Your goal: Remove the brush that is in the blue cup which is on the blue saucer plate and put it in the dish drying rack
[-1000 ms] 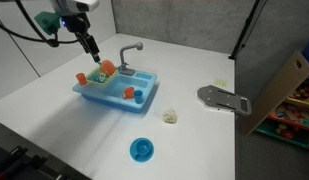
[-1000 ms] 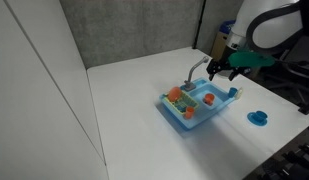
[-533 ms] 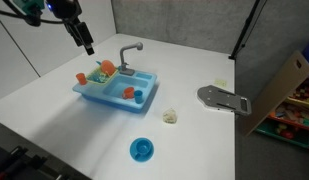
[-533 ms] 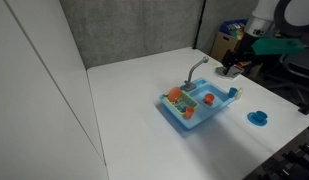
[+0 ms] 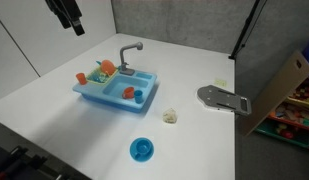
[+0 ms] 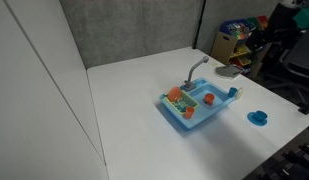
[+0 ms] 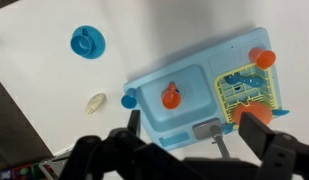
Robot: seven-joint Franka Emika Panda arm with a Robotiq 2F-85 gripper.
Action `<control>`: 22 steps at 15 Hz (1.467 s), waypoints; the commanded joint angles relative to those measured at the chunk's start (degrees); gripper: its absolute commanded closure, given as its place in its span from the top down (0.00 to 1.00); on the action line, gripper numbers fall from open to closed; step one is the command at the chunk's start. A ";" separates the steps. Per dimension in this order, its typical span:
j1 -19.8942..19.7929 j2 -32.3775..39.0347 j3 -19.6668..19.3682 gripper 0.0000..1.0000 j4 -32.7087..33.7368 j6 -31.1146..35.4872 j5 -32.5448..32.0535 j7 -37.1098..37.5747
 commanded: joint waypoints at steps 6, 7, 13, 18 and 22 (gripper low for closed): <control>-2.55 -11.01 0.15 1.00 -1.07 -13.50 0.69 -14.35; -2.60 -11.98 -0.02 1.00 -1.23 -14.57 0.51 -16.38; -1.79 -16.73 -1.79 1.00 -1.93 -18.70 3.05 -26.99; -1.88 -18.29 -2.40 1.00 -1.15 -23.14 7.22 -29.75; -2.46 -17.46 -1.49 1.00 -1.22 -22.38 7.45 -28.37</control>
